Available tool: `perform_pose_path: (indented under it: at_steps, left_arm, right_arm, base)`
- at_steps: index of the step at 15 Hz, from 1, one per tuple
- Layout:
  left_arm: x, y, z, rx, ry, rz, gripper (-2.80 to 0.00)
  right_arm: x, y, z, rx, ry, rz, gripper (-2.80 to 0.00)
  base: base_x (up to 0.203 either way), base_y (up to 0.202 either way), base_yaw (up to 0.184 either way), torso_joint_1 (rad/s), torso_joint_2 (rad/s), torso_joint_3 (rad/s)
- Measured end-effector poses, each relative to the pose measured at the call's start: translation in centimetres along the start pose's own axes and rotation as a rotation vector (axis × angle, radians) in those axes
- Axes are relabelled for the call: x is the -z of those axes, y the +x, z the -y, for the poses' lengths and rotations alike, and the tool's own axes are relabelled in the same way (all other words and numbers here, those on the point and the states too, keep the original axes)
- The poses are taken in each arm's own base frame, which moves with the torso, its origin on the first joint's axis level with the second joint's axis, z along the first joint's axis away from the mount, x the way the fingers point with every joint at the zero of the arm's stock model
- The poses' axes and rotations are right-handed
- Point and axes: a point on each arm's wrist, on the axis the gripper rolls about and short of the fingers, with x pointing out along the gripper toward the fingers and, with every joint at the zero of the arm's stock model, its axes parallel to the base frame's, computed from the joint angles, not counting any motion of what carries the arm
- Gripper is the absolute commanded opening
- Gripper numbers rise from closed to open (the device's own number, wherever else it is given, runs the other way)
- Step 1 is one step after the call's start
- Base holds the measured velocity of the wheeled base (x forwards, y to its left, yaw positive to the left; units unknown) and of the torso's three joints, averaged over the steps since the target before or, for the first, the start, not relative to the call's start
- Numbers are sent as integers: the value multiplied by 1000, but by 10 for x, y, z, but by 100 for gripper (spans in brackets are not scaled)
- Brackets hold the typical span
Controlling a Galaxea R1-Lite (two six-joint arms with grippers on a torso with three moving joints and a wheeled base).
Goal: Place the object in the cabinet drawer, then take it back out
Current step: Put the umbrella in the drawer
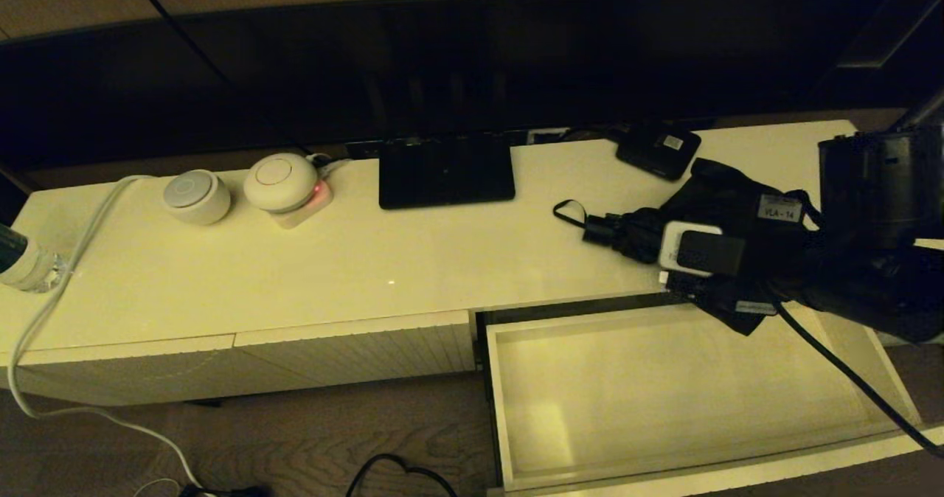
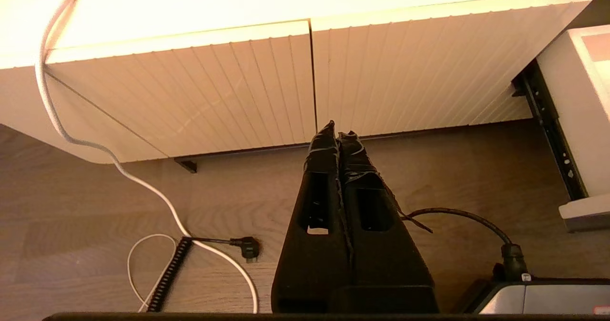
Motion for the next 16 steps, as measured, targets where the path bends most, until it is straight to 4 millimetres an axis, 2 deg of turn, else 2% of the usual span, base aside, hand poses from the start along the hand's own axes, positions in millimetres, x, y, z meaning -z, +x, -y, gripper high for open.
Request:
perform_pose_path:
  at_steps: [4,8,12,16]
  left_arm:
    - [0,0,0,0,0,0,-280]
    - [0,0,0,0,0,0,-280]
    - [0,0,0,0,0,0,-280]
    - [0,0,0,0,0,0,-280]
  right_arm:
    - [-3,19,-1,-48,51,-45,0]
    - [-9,24,1,-40,78,-66,0]
    - [-12,36,12,-22,94,-77,0]
    - [-3,48,25,-66,96,-139,0]
  base:
    - [0,0,0,0,0,0]
    - [0,0,0,0,0,0]
    - [0,0,0,0,0,0]
    - [0,0,0,0,0,0]
